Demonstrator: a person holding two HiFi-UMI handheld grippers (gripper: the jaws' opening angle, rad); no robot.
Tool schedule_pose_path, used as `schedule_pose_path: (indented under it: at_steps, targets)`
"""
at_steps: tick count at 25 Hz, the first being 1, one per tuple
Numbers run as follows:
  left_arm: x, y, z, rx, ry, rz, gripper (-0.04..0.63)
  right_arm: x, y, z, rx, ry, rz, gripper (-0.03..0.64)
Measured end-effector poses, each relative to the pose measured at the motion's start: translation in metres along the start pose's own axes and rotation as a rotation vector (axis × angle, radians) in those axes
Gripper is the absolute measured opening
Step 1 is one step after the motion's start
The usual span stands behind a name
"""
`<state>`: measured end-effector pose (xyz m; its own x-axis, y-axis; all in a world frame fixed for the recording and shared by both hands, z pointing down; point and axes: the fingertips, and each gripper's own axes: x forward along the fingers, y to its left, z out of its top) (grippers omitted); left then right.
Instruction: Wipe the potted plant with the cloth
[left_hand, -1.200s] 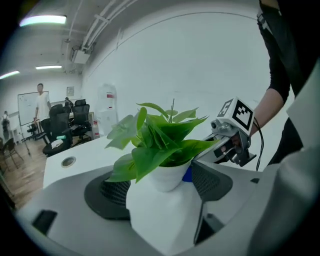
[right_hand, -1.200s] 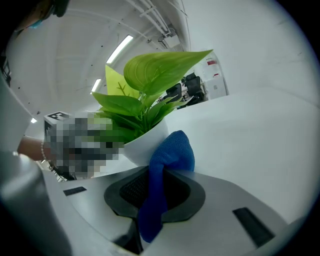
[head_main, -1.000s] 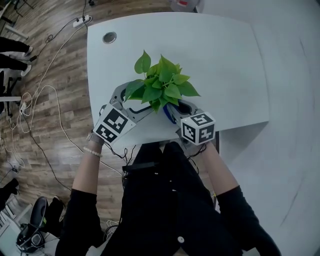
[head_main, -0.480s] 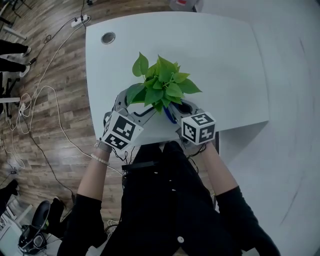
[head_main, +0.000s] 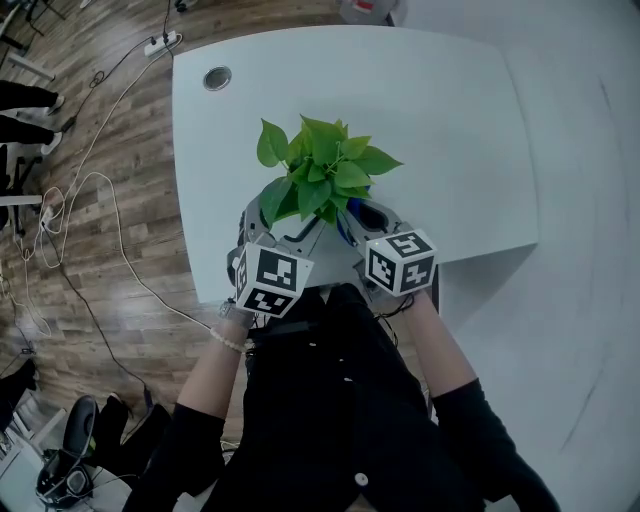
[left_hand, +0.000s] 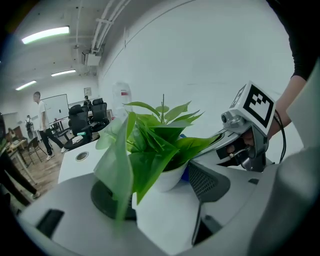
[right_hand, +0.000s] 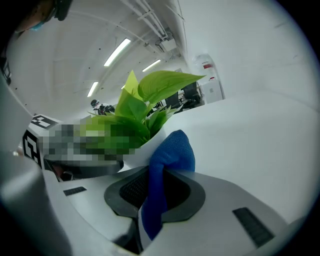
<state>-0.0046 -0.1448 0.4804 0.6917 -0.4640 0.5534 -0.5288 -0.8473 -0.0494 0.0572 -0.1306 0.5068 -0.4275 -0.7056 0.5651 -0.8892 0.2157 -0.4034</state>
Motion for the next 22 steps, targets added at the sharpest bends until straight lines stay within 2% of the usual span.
schedule_pose_path:
  at_steps: [12, 22]
  targets:
    - [-0.004, -0.003, 0.004, -0.031, 0.014, 0.046, 0.334, -0.042, 0.028, 0.034, -0.048, -0.084, 0.031, 0.084]
    - [-0.003, -0.002, -0.001, -0.027, 0.023, 0.039, 0.328, -0.021, 0.030, 0.005, -0.012, -0.028, 0.050, 0.084]
